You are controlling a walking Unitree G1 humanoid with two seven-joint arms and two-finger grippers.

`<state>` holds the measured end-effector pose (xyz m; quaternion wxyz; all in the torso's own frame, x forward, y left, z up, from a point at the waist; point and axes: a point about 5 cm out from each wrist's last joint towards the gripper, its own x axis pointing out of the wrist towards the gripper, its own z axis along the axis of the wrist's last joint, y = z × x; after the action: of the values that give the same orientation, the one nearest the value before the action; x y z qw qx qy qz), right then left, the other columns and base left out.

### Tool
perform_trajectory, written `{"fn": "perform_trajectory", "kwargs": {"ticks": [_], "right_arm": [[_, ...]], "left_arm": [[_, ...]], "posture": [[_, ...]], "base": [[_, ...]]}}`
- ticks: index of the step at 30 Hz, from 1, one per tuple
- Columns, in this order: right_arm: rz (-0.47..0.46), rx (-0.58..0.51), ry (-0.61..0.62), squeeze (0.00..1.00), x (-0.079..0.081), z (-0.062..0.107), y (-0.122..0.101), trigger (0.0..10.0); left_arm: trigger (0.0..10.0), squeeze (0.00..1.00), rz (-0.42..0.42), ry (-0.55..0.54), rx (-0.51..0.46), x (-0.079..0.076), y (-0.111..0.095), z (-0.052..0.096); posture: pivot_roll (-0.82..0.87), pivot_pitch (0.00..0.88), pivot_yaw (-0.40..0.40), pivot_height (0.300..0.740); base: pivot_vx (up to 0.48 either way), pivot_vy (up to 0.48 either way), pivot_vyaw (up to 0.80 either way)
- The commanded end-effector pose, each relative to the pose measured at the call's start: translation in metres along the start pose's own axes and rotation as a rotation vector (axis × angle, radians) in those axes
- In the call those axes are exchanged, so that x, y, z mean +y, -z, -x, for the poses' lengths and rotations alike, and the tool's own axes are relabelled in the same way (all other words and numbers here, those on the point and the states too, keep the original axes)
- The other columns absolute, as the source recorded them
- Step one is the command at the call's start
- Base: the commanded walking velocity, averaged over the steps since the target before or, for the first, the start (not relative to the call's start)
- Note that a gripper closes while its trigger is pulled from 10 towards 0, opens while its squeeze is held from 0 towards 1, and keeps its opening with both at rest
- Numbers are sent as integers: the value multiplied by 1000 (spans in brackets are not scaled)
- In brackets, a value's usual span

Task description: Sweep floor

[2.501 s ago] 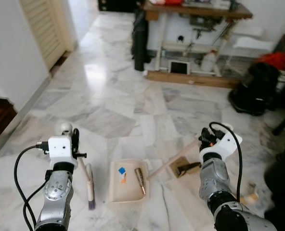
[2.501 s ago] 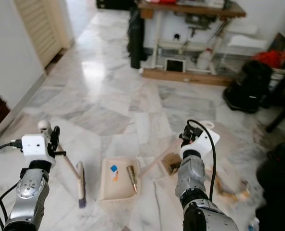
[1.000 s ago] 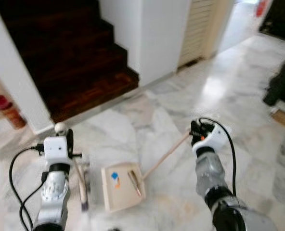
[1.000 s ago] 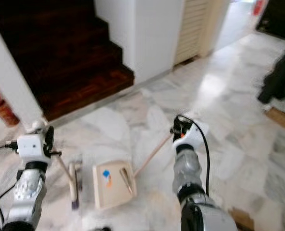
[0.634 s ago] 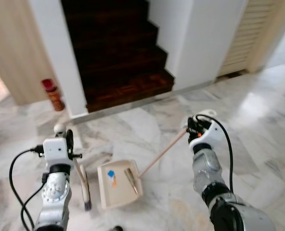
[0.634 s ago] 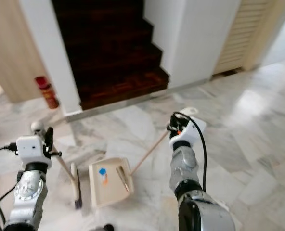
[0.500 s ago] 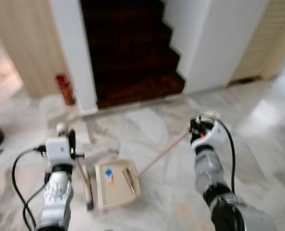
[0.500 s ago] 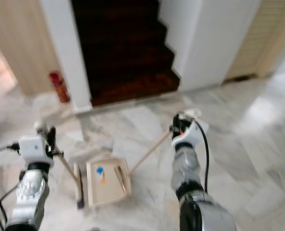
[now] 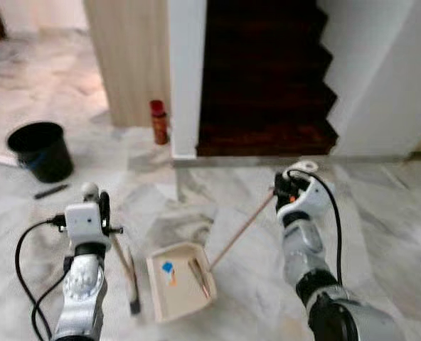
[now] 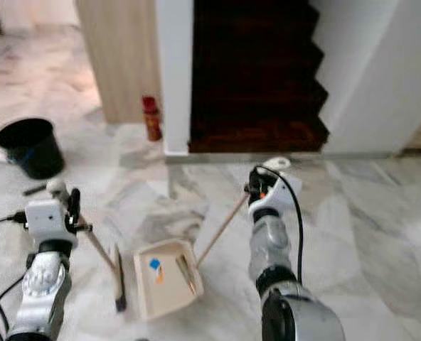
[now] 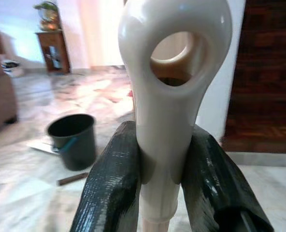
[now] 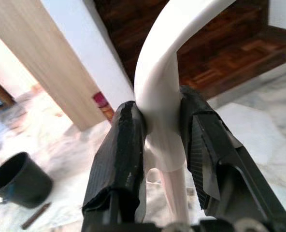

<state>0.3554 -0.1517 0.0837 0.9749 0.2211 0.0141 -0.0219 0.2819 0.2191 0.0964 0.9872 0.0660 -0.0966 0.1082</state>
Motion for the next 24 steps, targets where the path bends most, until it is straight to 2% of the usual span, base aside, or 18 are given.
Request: {"fn": "perform_trajectory", "kwargs": {"ticks": [1, 8, 24], "right_arm": [[-26, -34, 19, 0, -5, -2, -9, 10000], [-28, -33, 28, 0, -6, -2, -9, 10000], [-34, -27, 37, 0, -6, -3, -8, 10000]], "left_arm": [[10000, 0, 8, 6, -50, -3, -11, -3], [10000, 0, 40, 3, -44, -4, -10, -2], [10000, 0, 43, 10, -34, -6, -10, -3]], "posture": [[76, 0, -70, 740], [77, 0, -70, 740], [82, 0, -70, 740]], "base": [[0, 0, 0], [0, 0, 0], [0, 304, 0]]}}
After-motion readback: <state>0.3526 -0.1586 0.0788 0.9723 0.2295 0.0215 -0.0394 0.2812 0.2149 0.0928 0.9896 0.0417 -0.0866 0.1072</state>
